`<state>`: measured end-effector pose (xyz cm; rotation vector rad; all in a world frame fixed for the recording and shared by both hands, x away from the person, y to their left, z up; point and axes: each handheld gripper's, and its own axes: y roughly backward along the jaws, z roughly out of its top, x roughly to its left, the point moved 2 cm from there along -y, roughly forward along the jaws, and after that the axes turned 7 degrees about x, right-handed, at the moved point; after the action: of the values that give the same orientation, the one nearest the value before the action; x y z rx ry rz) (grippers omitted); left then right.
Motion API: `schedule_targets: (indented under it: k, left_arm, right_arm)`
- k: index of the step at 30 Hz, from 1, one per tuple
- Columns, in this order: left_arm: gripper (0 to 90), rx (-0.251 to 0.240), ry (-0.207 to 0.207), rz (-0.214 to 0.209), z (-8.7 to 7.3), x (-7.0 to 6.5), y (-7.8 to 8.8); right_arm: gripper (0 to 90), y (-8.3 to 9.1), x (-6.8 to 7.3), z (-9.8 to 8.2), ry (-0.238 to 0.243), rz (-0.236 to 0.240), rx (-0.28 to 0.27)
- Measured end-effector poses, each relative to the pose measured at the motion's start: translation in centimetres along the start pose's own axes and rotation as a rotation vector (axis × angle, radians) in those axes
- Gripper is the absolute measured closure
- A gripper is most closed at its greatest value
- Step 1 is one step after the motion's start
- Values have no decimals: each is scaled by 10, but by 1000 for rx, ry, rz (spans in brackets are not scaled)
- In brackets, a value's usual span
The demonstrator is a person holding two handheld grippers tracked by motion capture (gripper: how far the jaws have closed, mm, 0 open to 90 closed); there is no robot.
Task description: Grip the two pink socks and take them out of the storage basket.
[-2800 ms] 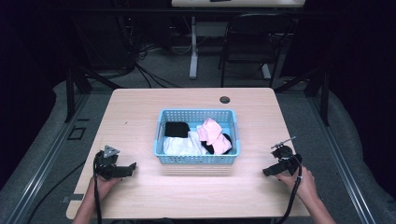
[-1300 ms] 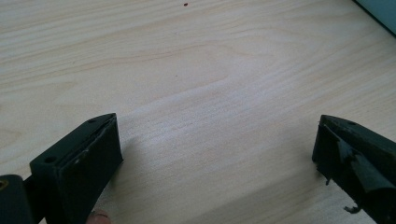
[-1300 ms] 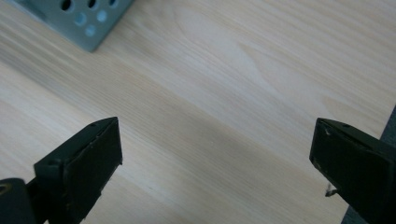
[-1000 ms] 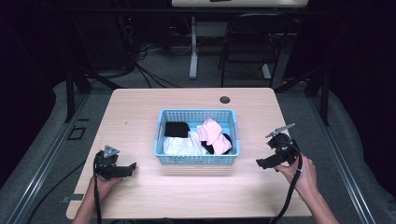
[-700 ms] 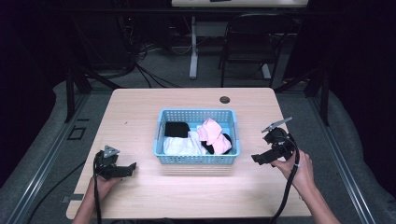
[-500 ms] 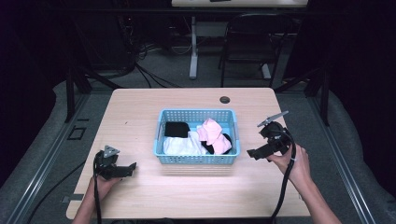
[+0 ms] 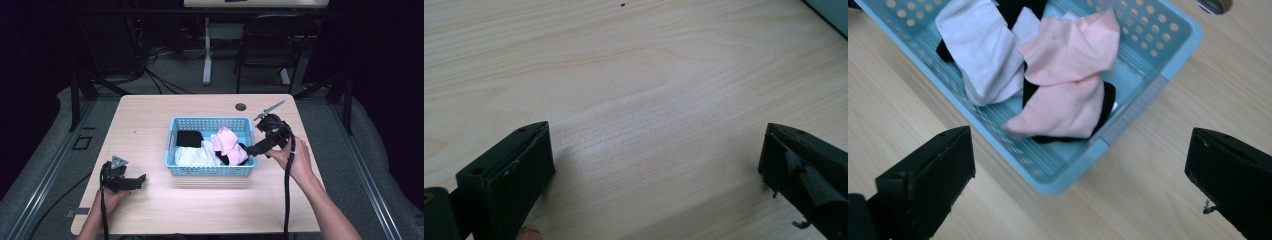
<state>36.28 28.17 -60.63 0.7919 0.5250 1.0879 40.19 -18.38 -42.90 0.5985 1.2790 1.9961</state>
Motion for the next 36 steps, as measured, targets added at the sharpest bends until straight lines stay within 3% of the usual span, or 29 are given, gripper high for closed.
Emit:
schedule_targets:
  k: [7, 17, 24, 31, 36]
  left_arm:
    - [12, 0, 0, 0, 0, 0, 0]
    - [12, 0, 0, 0, 0, 0, 0]
    - [12, 0, -1, -1, 0, 0, 0]
    - [13, 0, -2, -2, 0, 0, 0]
    - [13, 0, -1, -2, 0, 0, 0]
  right_arm:
    - [0, -24, 8, 30, 17, 28, 42]
    - [0, -62, 13, 56, 19, 58, 90]
    - [0, -86, 9, 64, -20, 62, 115]
    - [0, -107, 10, 73, 1, 52, 168]
    - [0, -121, 11, 77, -10, 44, 195]
